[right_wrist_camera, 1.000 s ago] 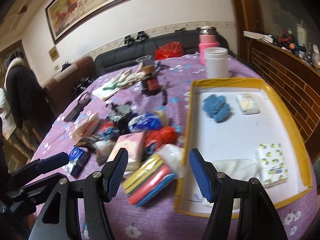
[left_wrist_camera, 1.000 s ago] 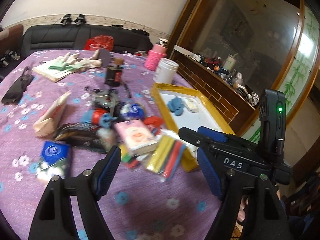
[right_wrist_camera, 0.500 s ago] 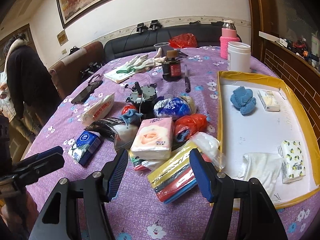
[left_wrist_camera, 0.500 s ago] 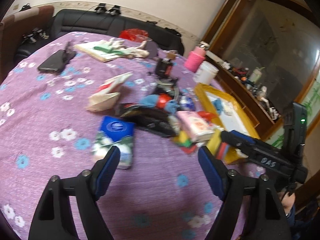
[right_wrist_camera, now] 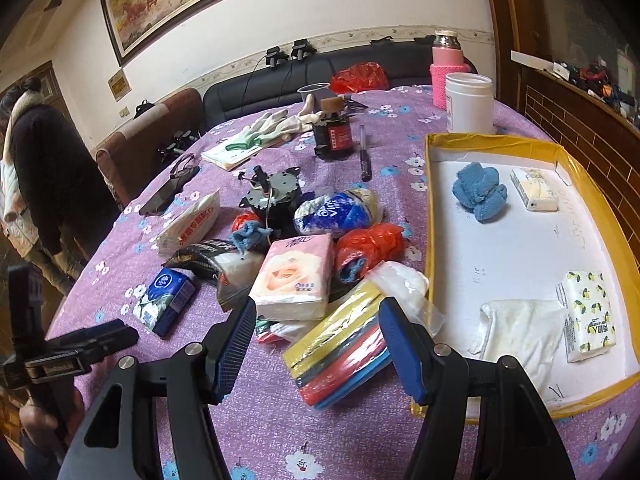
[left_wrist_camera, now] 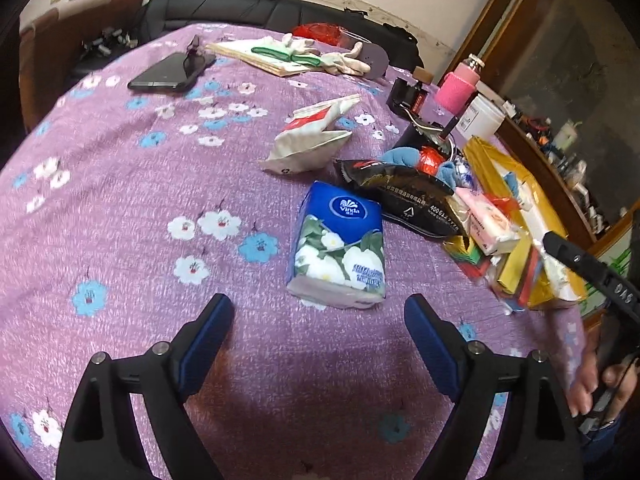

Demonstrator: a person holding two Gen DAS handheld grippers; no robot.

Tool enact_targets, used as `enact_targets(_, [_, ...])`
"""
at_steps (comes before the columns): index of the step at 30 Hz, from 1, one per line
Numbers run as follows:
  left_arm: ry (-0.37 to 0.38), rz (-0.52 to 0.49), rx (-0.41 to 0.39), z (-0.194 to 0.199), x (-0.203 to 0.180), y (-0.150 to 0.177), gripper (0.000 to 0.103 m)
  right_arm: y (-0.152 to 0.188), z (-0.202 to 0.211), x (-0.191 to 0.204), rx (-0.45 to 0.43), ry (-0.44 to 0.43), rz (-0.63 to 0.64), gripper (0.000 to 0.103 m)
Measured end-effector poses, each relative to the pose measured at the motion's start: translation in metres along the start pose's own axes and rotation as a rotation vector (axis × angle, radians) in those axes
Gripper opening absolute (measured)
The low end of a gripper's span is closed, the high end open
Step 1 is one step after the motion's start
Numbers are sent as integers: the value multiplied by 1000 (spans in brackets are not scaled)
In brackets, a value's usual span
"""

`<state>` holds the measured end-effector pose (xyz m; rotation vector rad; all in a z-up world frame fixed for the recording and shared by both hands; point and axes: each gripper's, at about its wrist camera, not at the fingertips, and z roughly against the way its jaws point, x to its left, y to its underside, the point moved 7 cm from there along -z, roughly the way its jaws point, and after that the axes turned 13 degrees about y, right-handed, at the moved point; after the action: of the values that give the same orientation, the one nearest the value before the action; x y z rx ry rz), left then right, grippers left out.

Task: Organize soft objects
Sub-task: 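Grasp the blue Vinda tissue pack with the left gripper while the right grasps the pink rose tissue pack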

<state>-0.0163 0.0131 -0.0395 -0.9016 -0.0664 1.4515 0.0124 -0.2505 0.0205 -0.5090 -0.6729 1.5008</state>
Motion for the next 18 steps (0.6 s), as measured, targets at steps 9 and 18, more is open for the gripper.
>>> enact_targets(9, [-114,-72,33,-37,-14,-29,90,-2,1,-20,3,-22,-47,68])
enact_targets(18, [-186,-69,-8,-44,-7,-36,52,-4,-4,1,9,-21,43,68])
